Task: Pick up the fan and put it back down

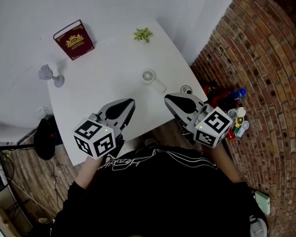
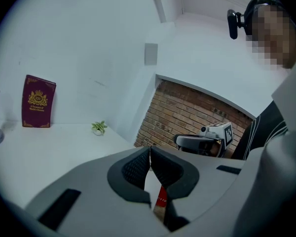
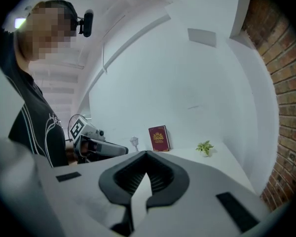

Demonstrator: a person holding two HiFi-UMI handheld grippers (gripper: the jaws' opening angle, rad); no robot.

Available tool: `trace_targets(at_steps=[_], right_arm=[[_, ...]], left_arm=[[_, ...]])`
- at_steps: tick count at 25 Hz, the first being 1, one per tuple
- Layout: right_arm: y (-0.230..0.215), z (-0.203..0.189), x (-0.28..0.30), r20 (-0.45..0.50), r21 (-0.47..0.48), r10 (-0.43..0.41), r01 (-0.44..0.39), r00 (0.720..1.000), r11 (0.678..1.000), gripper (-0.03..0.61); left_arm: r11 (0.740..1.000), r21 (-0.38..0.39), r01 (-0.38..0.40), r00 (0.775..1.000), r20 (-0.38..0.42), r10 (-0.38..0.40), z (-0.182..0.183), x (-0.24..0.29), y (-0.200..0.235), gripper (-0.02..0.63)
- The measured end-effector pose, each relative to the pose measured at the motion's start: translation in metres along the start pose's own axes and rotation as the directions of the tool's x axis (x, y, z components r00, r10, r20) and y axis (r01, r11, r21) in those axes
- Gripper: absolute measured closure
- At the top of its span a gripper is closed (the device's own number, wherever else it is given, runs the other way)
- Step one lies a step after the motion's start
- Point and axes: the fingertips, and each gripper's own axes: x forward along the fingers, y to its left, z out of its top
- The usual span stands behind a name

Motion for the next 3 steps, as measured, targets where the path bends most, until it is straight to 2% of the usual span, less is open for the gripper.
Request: trace_targets(at_steps=[3], right_arm=[[-0.0014,0.0037,-0.0019,0.005,-0.002,0.001,-0.001,1.0,1.0,0.576]], left_arm=[[1.0,0.007,-0.003,1.0,-0.002,0.003,0.0013,0.001,-0.0021,0.58]])
